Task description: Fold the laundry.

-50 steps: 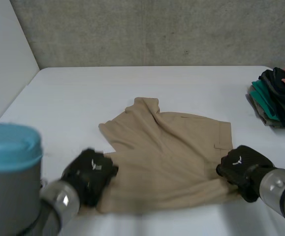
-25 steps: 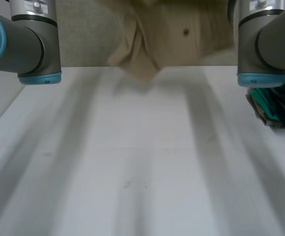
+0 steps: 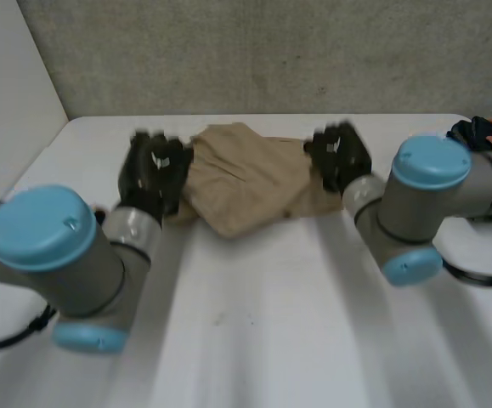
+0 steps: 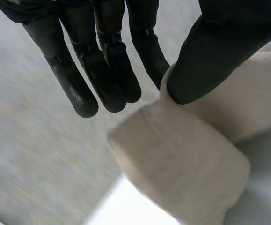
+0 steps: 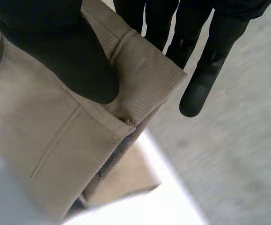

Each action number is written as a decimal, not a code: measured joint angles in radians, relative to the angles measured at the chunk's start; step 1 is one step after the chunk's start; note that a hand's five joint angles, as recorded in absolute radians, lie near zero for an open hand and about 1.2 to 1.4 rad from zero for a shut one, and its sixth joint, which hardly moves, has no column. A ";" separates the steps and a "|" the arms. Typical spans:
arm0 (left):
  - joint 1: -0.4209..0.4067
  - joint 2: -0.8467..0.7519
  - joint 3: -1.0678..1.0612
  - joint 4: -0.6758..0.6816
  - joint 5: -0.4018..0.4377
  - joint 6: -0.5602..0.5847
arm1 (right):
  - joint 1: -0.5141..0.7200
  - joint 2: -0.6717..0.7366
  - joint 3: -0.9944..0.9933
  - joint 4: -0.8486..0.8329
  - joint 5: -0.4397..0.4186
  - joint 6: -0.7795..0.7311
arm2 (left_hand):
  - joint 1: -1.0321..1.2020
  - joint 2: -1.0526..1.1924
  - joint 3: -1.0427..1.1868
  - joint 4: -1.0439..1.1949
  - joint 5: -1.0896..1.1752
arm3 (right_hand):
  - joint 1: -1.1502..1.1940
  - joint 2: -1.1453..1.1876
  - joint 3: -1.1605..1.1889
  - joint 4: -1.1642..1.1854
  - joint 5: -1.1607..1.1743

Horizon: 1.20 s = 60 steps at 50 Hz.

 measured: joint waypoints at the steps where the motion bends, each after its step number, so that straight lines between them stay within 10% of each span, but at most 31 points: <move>1: -0.002 0.000 -0.005 -0.007 -0.004 0.000 | 0.000 0.000 0.007 0.005 0.000 -0.003 | 0.000 0.000 0.000 0.000 0.000 | 0.000 0.000 0.000 0.000 0.000; 12: -0.056 0.176 -0.145 -0.394 -0.097 0.010 | 0.001 -0.251 0.269 0.200 0.024 -0.058 | 0.000 0.000 0.000 0.000 0.000 | 0.000 0.000 0.000 0.000 0.000; 30: -0.245 0.402 -0.261 -0.982 -0.023 0.014 | -0.043 -0.598 0.682 0.769 0.034 -0.359 | 0.000 0.000 0.000 0.000 0.000 | 0.000 0.000 0.000 0.000 0.000; 36: -0.209 0.388 -0.218 -0.967 -0.008 0.031 | -0.075 -0.609 0.705 0.688 0.030 -0.378 | 0.000 0.000 0.000 0.000 0.000 | 0.000 0.000 0.000 0.000 0.000; 43: -0.118 0.327 -0.120 -0.811 -0.007 0.047 | -0.083 -0.602 0.699 0.529 0.026 -0.318 | -0.899 -0.894 -0.882 -0.897 -0.863 | 0.000 0.000 0.000 0.000 0.000; 51: 0.012 0.244 -0.033 -0.552 0.035 0.045 | -0.075 -0.595 0.711 0.463 0.026 -0.274 | -0.793 -0.833 -0.835 -0.838 -0.803 | 0.000 0.000 0.000 0.000 0.000; 60: 0.183 0.018 0.101 -0.426 0.292 0.034 | -0.075 -0.573 0.724 0.424 0.027 -0.273 | -0.593 -0.638 -0.633 -0.635 -0.602 | 0.000 0.000 0.000 0.000 0.000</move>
